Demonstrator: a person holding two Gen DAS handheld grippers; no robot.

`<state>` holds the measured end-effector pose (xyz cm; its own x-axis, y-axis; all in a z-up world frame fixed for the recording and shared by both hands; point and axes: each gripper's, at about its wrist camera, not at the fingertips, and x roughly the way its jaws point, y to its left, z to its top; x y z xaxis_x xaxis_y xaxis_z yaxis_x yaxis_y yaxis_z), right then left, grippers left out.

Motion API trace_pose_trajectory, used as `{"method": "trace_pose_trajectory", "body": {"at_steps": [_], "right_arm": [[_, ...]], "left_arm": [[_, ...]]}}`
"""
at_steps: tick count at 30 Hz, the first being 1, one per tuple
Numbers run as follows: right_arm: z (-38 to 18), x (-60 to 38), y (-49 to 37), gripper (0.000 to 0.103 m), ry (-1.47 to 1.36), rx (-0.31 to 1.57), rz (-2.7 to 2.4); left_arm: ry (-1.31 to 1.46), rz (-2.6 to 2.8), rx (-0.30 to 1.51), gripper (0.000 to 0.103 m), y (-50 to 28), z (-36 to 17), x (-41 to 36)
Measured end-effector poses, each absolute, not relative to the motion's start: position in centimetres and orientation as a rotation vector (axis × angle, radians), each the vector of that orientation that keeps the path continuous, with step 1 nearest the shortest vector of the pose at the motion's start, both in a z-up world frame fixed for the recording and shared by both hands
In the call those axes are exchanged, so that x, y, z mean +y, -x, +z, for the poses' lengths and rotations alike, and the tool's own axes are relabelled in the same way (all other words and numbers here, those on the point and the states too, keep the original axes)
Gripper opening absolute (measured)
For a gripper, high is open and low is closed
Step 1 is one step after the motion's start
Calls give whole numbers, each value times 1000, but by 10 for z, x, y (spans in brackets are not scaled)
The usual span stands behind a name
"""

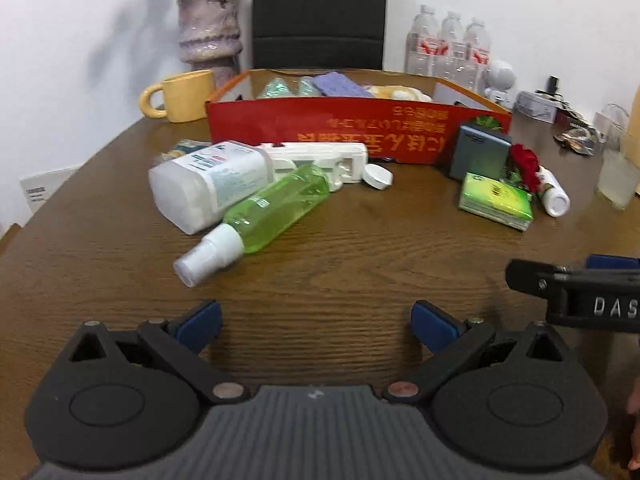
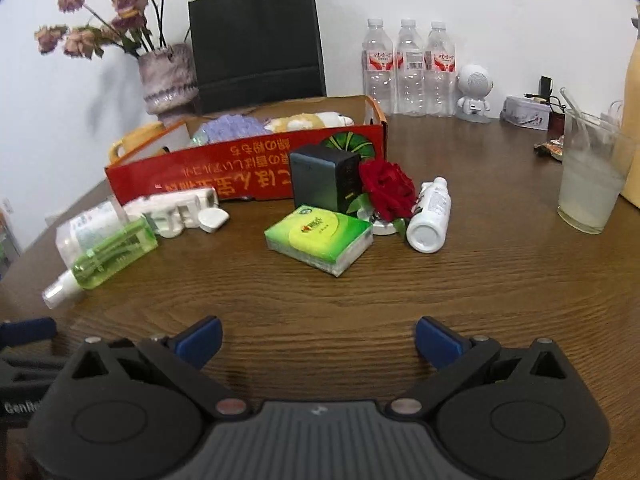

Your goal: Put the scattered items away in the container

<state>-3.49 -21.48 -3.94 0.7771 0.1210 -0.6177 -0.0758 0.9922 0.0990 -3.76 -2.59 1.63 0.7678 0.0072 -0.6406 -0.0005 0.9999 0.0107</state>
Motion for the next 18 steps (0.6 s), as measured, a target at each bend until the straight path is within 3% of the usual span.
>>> {"method": "trace_pose_trajectory", "body": {"at_steps": [18], "right_arm": [[-40,-208,32,103,-4,696,63]], "left_arm": [[-13,0,702,103,30,17,-26]]}}
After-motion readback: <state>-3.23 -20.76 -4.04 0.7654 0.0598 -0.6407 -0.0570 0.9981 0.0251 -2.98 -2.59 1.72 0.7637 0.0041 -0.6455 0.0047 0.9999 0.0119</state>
